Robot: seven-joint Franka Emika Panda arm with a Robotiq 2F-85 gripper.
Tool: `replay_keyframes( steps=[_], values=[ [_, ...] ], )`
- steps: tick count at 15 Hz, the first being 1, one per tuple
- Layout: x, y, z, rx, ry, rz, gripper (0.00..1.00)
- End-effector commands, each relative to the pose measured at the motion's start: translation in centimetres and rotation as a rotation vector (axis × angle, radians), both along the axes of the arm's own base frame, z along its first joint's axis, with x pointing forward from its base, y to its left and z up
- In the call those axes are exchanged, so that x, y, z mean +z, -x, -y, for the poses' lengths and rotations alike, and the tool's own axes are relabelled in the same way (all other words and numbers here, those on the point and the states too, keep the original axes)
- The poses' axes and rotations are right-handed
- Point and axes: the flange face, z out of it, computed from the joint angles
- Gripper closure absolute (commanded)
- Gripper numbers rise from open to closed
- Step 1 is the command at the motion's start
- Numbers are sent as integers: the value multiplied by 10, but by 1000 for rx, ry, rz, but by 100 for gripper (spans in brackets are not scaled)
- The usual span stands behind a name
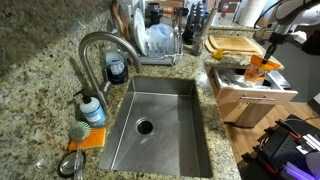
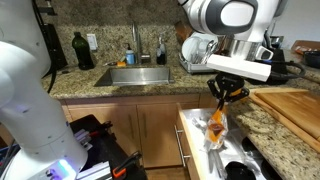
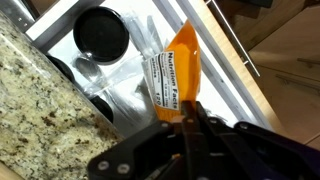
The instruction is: Place the orange pack inside the open drawer, take the pack out of the drawer and put it on the countertop
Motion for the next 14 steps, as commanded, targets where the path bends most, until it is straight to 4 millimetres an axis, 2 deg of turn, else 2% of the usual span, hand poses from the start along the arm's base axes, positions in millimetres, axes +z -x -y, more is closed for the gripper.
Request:
replay_keyframes(
  steps=[1,7,10,12,14],
  values=[
    [-6,0,1,-24,24,15,66],
    [-3,-3,3,-46,39,27,23],
    [10,-3,10,-61,47,42,3],
    [45,6,25,-47,65,47,0],
    [93,22,45,-51,103,96,0]
  ],
)
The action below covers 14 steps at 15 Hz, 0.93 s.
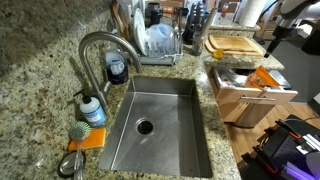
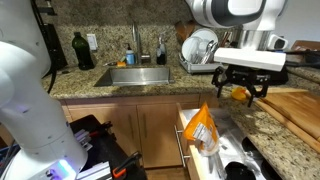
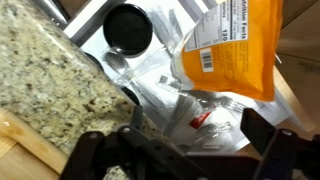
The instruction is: Place the orange pack inside the open drawer, take the pack out of the drawer and put it on the countertop
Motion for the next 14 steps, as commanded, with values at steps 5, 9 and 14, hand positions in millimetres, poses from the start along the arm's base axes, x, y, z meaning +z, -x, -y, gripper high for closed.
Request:
replay_keyframes(
  steps=[5,9,14],
  values=[
    [184,80,55,0,113,159,0],
    [219,96,62,-33,145,212,0],
    [203,85,58,-23,130,187,0]
  ],
)
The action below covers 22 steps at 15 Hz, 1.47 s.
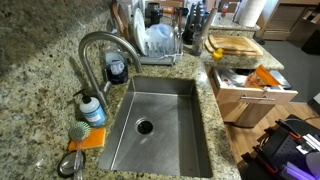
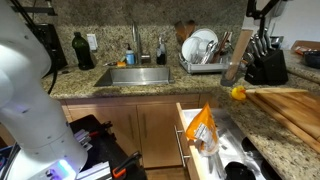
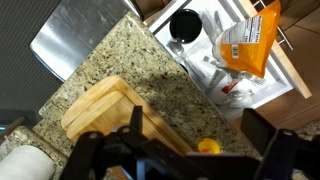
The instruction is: Place the orange pack inside the open drawer, take the pack out of the drawer and put it on the countertop
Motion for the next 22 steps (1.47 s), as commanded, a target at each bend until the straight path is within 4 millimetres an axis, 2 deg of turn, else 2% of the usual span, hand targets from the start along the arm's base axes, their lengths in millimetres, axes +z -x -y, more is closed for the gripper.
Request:
replay_keyframes(
  steps=[1,2,5,8,10,12,13,17,20,22],
  values=[
    [-11,-10,-1,74,-47,11,0],
    [-26,-27,-10,142,-89,-22,0],
    [-75,-82,-57,266,-173,-76,0],
    [-113,-116,-98,372,-258,-181,0],
    [-133,-120,-122,401,-287,-309,0],
    [-143,-117,-133,381,-267,-446,0],
    [-143,-118,-132,392,-277,-361,0],
    [-145,-119,-135,391,-276,-376,0],
    [-164,-115,-143,225,-204,-346,0],
    [-185,-110,-160,139,-133,-358,0]
  ],
)
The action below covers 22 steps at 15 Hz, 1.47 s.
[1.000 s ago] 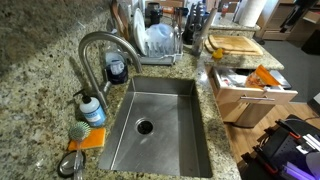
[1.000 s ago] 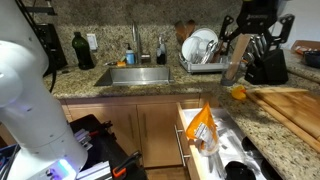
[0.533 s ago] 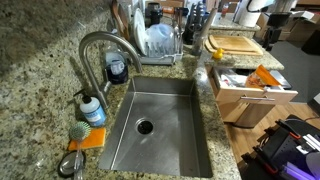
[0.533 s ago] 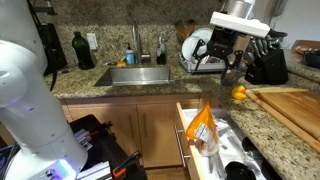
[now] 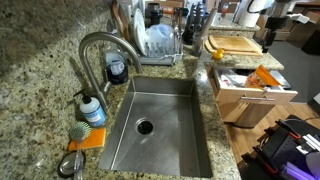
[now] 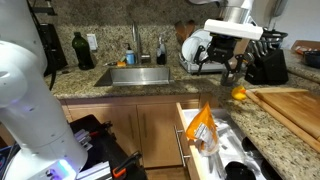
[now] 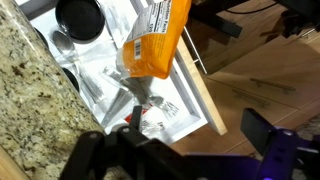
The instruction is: Place the orange pack inside the open drawer, take the pack out of the drawer and put it on the countertop
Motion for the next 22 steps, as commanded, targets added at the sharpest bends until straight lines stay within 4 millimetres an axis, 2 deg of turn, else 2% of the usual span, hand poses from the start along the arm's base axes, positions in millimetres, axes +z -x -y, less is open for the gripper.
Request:
replay_keyframes(
  steps=[1,4,6,7,12,15,17,19,22],
  values=[
    [-39,13,-31,-120,147,-22,0],
    [-75,25,-56,-202,269,-130,0],
    [-85,34,-65,-235,331,-191,0],
    [-80,23,-59,-210,285,-160,0],
    [-94,32,-68,-223,336,-169,0],
    [-113,49,-72,-211,332,-178,0],
    [-134,63,-75,-191,353,-200,0],
    [-148,75,-70,-189,430,-206,0],
    [-152,91,-44,-215,604,-178,0]
  ],
)
